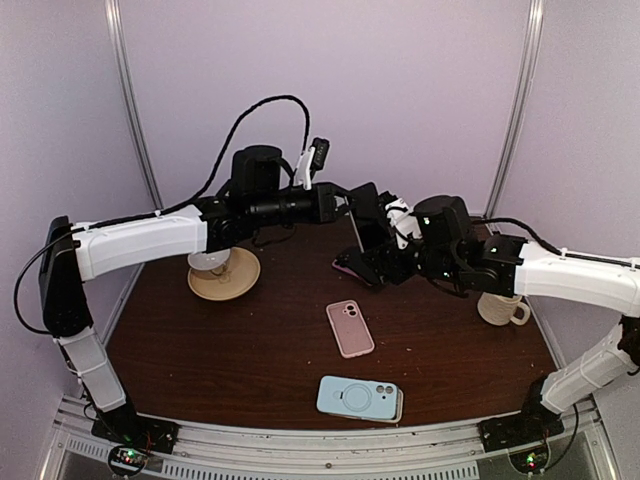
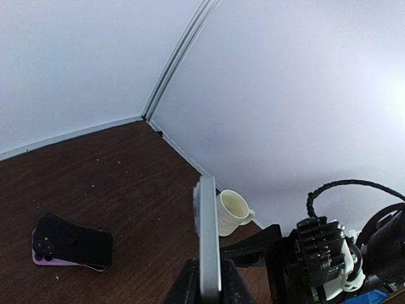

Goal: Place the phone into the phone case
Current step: Pass from the right arm to the left, then pass from the left arm to the right

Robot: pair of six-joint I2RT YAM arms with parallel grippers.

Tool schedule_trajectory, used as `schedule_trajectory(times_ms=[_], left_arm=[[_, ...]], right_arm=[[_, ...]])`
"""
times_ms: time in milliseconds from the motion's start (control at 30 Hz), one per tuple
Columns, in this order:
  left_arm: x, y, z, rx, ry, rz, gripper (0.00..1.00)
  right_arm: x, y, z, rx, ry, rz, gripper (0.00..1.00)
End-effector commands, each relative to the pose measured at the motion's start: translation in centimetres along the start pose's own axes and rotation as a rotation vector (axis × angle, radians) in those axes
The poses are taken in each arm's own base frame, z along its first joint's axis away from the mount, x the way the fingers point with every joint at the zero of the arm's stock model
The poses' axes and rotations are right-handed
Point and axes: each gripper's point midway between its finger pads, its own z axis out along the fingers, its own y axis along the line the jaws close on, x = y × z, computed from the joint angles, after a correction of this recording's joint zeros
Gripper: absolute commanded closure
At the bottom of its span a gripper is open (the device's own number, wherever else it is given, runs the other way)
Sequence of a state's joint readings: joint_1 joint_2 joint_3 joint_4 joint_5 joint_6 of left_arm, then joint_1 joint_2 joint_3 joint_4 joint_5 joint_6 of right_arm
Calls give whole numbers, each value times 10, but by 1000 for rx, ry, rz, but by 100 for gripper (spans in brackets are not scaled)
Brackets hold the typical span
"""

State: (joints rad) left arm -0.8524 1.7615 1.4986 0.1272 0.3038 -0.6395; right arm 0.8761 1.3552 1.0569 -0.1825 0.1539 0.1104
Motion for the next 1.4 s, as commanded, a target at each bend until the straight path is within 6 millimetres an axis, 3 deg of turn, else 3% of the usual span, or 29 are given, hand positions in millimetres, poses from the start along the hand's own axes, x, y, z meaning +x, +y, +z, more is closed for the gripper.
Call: schedule_trajectory(times_ms=[0, 100, 233, 267, 367, 433, 500, 533, 767, 1133, 1233, 1367], left_arm=[[-14, -16, 2, 77, -35, 1, 91], [-12, -16, 1, 80, -29, -13, 100], [-11, -16, 1, 84, -41, -30, 100], [-11, -15, 1, 82, -45, -31, 100], [-13, -13, 0, 71, -60, -31, 100], [-14, -14, -1, 72, -68, -26, 100], [-15, -14, -2, 74, -72, -22, 100], [-15, -14, -2, 74, -71, -18, 100], [-12, -15, -4, 72, -62, 5, 100], [-15, -17, -6, 71, -71, 31, 100], [-13, -17, -6, 72, -66, 34, 100], [-12, -16, -7, 67, -63, 41, 100]], right_arm=[[-31, 3, -7, -7, -94, 7, 100], [-31, 1, -8, 0, -91, 1, 100], [-32, 1, -8, 5, -92, -5, 100], [-32, 1, -8, 5, -91, -8, 93], [-35, 5, -3, -6, -81, -19, 42], [-41, 8, -1, -18, -80, -19, 20], [-48, 10, 2, -24, -88, -13, 2], [-51, 10, 3, -21, -89, -13, 1], [-73, 0, 12, 11, -92, -9, 1], [-64, -1, 21, -2, -34, 5, 17], [-63, 1, 21, -15, -30, 16, 27], [-66, 1, 20, -18, -30, 25, 53]])
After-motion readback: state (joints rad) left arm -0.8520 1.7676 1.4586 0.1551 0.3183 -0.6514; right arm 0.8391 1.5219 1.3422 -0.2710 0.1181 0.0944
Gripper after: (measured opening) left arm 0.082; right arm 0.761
